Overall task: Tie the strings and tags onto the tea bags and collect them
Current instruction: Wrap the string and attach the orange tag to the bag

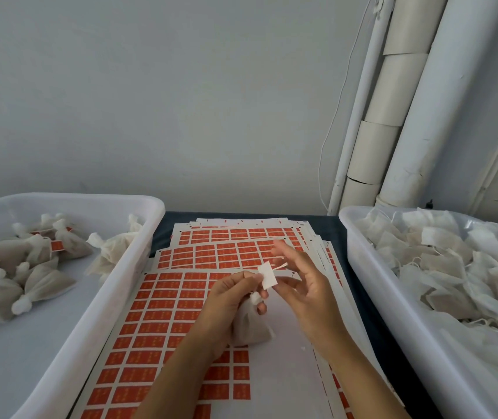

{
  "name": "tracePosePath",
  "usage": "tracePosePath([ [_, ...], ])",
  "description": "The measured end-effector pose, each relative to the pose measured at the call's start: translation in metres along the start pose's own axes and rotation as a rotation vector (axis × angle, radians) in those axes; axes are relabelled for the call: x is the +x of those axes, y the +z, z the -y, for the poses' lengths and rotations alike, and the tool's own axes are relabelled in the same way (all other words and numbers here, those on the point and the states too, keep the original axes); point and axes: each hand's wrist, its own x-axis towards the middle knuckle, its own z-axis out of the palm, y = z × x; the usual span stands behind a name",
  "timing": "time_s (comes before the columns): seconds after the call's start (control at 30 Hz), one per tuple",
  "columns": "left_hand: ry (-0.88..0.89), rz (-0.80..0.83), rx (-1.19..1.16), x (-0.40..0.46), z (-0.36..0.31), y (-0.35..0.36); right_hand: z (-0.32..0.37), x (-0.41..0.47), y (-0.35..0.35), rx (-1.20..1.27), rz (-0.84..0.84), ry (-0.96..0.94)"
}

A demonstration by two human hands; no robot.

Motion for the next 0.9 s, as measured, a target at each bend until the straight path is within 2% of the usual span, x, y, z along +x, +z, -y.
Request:
tracePosePath([
  [0.13, 0.003, -0.031, -0.001, 0.001, 0.000, 0.000, 0.003, 0.000, -0.003, -0.132, -0.032, -0.163],
  [0.2, 0.008, -0.026, 0.020, 0.001, 0.000, 0.001, 0.003, 0.000, -0.007, -0.170, -0.035, -0.172],
  [0.33, 0.017, -0.009, 0.022, 0.001, 0.000, 0.001, -0.002, 0.002, -0.014, -0.161, -0.027, -0.139],
  [0.47, 0.021, -0.019, -0.003, 0.001, 0.001, 0.001, -0.004, 0.003, -0.017, -0.053, 0.004, -0.100],
  [0.63, 0.099, -0.018, 0.052, -0.001, 0.000, 0.003, -0.005, 0.003, -0.016, 0.037, 0.002, -0.029],
  [0.9, 0.162, -0.019, 0.193, 0.000, 0.002, 0.006, -0.012, 0.003, -0.009, -0.001, -0.051, 0.067],
])
